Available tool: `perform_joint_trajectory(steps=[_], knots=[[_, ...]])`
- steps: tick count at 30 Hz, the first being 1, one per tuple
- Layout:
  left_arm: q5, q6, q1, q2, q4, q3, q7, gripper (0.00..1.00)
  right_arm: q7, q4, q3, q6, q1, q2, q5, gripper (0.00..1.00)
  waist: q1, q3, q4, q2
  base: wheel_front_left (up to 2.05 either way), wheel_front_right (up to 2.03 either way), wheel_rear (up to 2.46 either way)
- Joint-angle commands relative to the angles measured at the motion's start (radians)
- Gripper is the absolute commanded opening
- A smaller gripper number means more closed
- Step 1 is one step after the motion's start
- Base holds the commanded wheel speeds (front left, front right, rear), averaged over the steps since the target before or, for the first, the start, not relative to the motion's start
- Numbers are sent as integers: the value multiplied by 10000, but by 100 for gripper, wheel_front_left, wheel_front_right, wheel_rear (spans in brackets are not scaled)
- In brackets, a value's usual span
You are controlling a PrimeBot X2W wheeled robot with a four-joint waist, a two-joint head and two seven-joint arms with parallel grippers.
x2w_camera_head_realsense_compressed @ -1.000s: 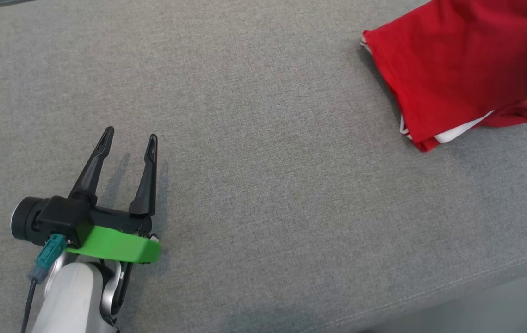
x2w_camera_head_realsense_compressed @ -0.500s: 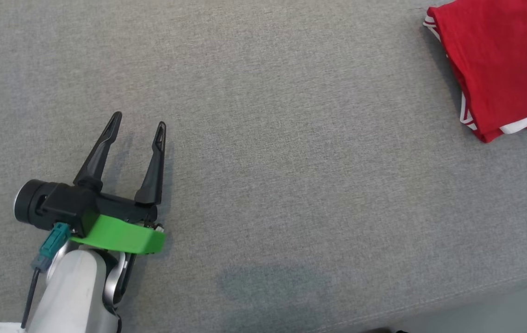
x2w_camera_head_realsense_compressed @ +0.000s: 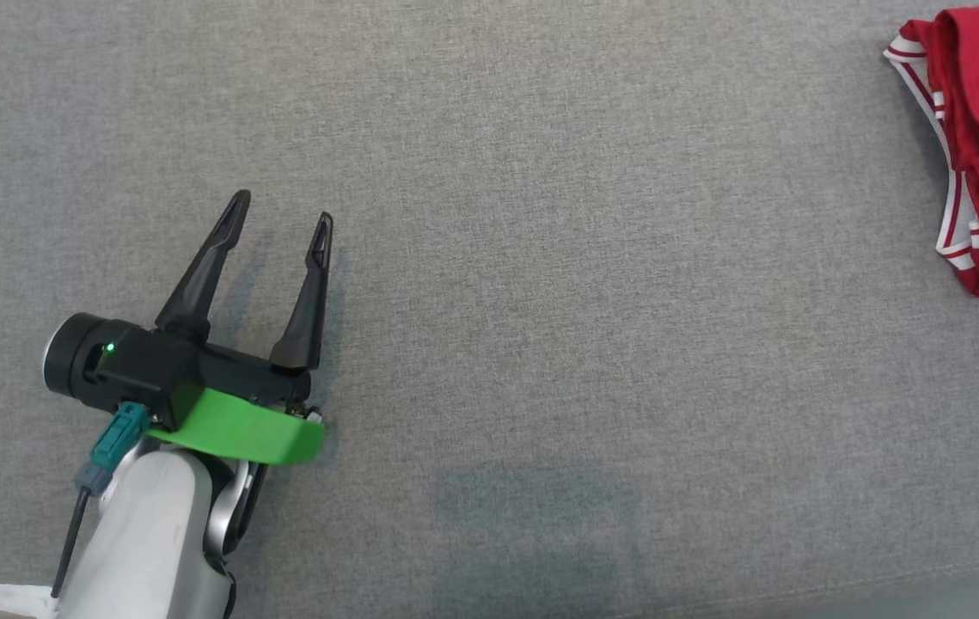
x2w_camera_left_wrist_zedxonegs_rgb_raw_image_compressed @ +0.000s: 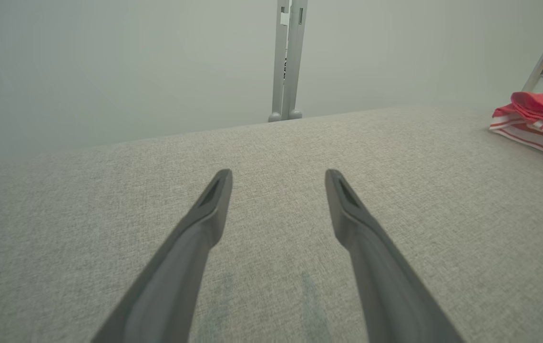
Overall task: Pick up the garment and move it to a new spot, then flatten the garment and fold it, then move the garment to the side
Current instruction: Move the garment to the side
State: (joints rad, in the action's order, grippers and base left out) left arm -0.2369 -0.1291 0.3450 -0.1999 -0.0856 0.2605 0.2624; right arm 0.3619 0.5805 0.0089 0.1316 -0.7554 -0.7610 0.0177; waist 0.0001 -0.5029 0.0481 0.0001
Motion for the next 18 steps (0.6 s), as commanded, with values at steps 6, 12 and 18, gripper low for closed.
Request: perform_joint_trajectory(steps=[6,12,18], knots=[[-720,-22,-305,90,-91,-281,28,100,-750,415,-144,-20,202,793,-165,100,-1,589,39,-1,0,0,0],[-1197,-22,-827,260,-110,-534,28,100,-1942,196,-261,-20,704,1421,-169,100,-1,1398,61,-1,0,0,0],[-1576,183,-1644,694,-696,-1303,27,100,-3759,-251,-1528,-19,1749,3100,-1195,100,-1,2759,-72,-1,0,0,0]])
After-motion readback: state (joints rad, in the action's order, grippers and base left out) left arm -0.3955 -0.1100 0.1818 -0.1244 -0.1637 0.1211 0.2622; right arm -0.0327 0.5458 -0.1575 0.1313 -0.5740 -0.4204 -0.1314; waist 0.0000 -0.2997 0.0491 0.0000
